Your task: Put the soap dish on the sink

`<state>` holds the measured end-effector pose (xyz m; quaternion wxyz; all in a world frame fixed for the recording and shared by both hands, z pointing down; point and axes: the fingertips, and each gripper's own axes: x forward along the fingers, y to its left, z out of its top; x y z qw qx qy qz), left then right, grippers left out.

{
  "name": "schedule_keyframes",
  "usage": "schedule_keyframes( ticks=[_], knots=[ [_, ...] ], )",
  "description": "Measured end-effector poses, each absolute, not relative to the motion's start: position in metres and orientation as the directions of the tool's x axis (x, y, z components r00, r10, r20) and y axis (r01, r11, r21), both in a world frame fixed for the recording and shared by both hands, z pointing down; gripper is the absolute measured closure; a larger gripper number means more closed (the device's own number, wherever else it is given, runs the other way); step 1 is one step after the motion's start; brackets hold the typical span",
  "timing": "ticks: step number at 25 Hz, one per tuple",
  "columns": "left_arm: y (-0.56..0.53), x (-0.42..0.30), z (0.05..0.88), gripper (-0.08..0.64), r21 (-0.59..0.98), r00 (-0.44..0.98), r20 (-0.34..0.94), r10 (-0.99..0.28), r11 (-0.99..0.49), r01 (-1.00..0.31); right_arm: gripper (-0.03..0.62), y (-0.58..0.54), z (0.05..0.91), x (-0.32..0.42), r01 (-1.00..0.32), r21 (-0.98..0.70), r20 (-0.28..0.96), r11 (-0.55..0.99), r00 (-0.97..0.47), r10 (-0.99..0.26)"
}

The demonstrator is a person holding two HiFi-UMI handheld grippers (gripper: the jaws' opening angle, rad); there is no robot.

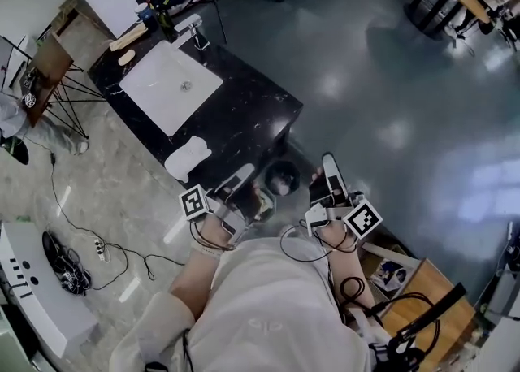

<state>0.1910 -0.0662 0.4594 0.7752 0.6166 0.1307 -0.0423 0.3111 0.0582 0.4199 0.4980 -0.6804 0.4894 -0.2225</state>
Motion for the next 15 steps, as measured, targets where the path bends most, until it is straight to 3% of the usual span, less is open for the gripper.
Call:
schedule_keyframes(
  ticks=[15],
  knots=[
    [-0.016, 0.234, 0.457, 0.554, 0.954, 0.949, -0.229, 0.216, 0.243, 0.174, 0.479, 0.119, 0.436, 0.34, -0.376, -0.926, -0.187, -0.028, 0.523, -0.831]
  ],
)
